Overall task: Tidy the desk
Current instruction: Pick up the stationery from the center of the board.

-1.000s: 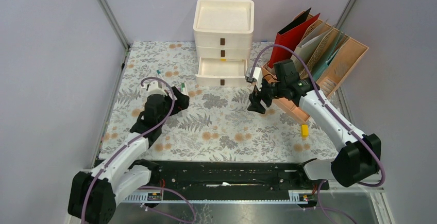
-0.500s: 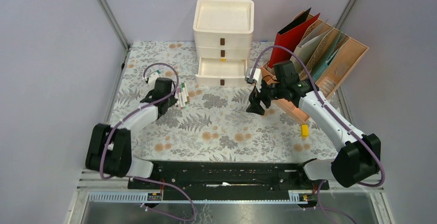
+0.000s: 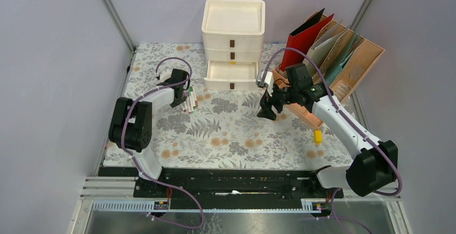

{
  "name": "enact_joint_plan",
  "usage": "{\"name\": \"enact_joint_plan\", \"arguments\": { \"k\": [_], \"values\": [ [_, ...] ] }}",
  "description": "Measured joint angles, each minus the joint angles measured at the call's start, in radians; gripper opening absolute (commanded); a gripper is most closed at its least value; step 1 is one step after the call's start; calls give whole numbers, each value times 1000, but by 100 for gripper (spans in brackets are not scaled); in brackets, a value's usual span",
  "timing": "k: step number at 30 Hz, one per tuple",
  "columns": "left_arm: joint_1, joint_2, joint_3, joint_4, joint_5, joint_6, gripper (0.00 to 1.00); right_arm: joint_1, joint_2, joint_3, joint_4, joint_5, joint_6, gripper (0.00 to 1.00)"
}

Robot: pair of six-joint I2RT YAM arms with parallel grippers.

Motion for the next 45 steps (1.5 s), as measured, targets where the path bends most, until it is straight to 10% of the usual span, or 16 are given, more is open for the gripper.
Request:
{"name": "enact_joint_plan", "arguments": {
  "k": [16,24,45],
  "values": [
    [22,86,48,-37,4,-33,35,0,-2,-2,2,0,0,76],
    [24,84,35,-16,4,-57,11,0,-2,-2,2,0,0,76],
    [26,-317,-329,102,142,-4,0,0,-4,-3,2,-85,0,76]
  ]
}}
